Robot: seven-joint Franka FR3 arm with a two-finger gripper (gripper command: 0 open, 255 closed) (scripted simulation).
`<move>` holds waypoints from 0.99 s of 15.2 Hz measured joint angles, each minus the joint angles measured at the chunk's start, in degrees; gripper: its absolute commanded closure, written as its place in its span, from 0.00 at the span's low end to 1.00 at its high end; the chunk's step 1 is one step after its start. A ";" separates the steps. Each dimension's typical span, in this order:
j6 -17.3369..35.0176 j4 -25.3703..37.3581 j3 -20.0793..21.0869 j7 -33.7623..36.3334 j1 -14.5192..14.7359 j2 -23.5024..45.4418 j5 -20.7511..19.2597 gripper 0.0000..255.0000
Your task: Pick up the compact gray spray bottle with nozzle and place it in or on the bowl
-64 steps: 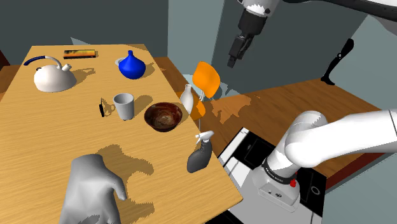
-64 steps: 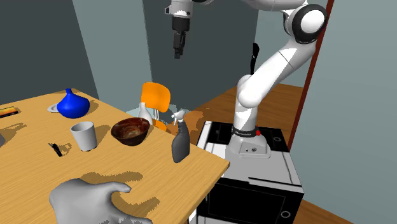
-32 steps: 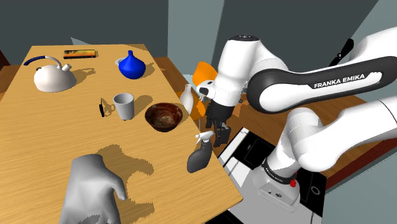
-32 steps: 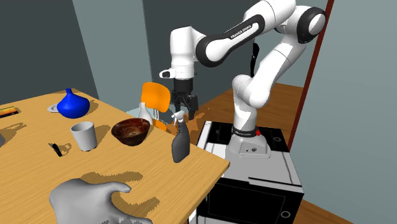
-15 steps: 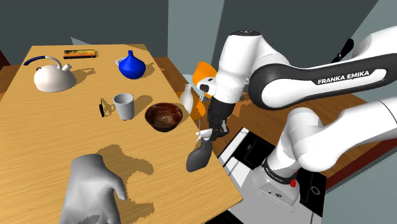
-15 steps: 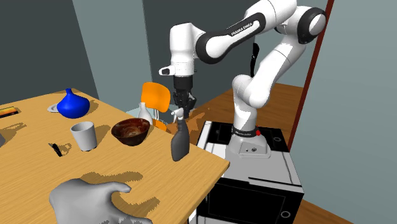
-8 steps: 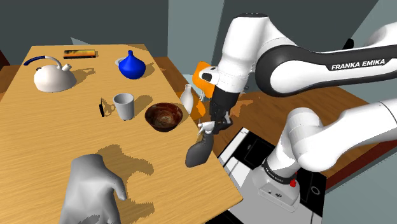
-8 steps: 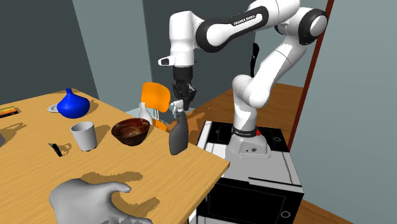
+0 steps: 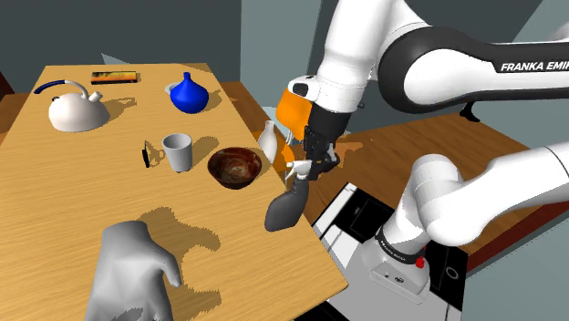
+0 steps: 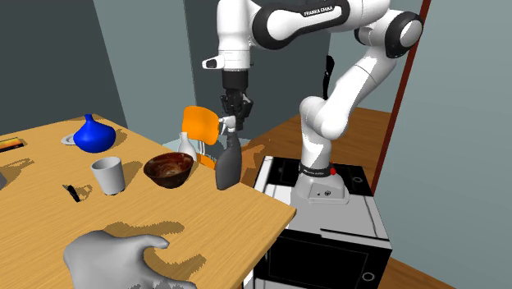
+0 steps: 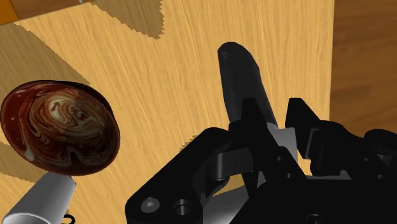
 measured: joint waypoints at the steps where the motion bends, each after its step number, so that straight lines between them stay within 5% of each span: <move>1: -0.78 0.73 0.05 0.21 0.05 -0.08 0.01 1.00; 15: -10.68 12.24 -0.96 1.00 -0.39 1.52 -1.06 1.00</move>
